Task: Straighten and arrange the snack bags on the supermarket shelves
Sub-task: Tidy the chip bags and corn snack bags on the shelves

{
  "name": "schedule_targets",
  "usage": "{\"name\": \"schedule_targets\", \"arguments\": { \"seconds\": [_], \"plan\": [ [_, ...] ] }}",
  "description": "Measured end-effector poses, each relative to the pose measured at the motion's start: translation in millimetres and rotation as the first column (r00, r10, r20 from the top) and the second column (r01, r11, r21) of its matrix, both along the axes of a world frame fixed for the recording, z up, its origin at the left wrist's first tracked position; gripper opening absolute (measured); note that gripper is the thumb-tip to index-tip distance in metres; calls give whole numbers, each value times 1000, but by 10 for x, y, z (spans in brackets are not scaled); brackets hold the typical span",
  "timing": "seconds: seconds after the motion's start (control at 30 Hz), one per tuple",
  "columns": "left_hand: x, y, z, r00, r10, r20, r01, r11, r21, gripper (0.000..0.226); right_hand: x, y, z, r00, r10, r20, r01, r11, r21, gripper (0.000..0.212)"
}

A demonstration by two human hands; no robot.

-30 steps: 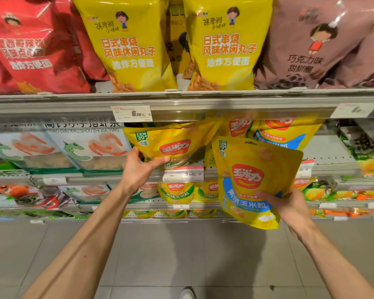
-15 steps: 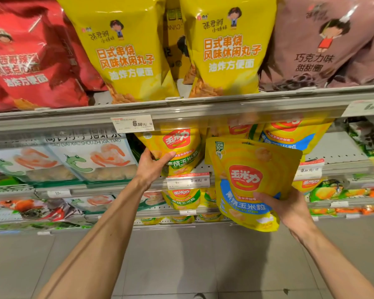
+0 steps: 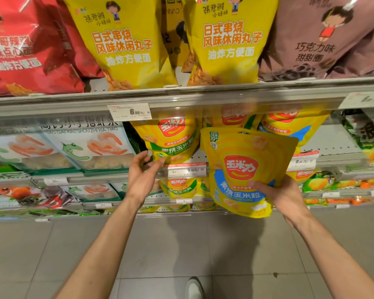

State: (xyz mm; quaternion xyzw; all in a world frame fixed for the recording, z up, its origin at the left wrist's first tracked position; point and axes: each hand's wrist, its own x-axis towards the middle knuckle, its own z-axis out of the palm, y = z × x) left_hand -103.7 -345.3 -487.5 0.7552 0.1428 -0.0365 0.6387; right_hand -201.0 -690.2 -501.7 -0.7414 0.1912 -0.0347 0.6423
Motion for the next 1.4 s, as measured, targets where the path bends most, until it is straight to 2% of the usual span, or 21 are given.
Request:
{"name": "schedule_targets", "arguments": {
  "seconds": [0.07, 0.13, 0.2, 0.3, 0.4, 0.53, 0.7, 0.77, 0.87, 1.03, 1.07, 1.13, 1.2, 1.33, 1.4],
  "plan": [
    [-224, -123, -37, 997, -78, -4, 79, 996, 48, 42, -20, -1, 46, 1000, 16, -4, -16, 1000, 6, 40],
    [-391, -354, -63, 975, -224, -13, 224, 972, 66, 35, -52, 13, 120, 1000, 24, -4, -24, 999, 25, 43],
    [-514, -646, -71, 934, -356, -9, 356, 933, 52, 39, -89, 17, 201, 1000, 26, -2, -26, 998, 49, 50],
    [-616, -1069, -13, 905, -425, 20, 425, 905, 11, 64, -157, -32, 312, 999, 42, -3, -41, 997, 69, 47],
    [-621, -1396, 59, 891, -451, 45, 453, 891, -36, 60, -201, -193, 393, 998, 59, -4, -58, 996, 73, 52],
    [-641, -1831, 138, 894, -446, 53, 449, 887, -110, 52, -233, -602, 485, 998, 70, 0, -70, 993, 93, 53],
    [-671, -2553, 213, 910, -413, 34, 413, 911, -14, 63, -247, -1344, 514, 989, 151, 0, -150, 988, 42, 41],
    [-677, -2894, 232, 925, -380, 7, 380, 925, -4, 63, -220, -1702, 529, 984, 175, -15, -175, 985, -1, 40],
    [-674, -3413, 253, 937, -347, 41, 348, 937, -15, 42, -158, -2225, 576, 980, 199, -11, -199, 978, -67, 41],
    [-659, -4082, 283, 952, -295, 85, 297, 955, -13, 40, -121, -2854, 655, 987, 156, 26, -145, 958, -247, 35],
    [-654, -4185, 293, 951, -293, 100, 296, 955, -15, 41, -117, -2942, 661, 988, 147, 46, -127, 946, -298, 39],
    [-616, -4356, 298, 950, -293, 103, 296, 955, -15, 56, -104, -3092, 662, 991, 125, 53, -97, 924, -370, 55],
    [-556, -4500, 302, 949, -298, 100, 300, 954, -7, 66, -72, -3228, 646, 996, 77, 46, -54, 921, -385, 62],
    [-462, -4759, 324, 937, -296, 187, 306, 952, -26, 35, 21, -3423, 630, 994, 40, 105, 16, 876, -483, 39],
    [-392, -4861, 287, 936, -279, 212, 289, 957, -18, 29, 80, -3487, 606, 991, 28, 129, 42, 860, -509, 39]
  ]
}}
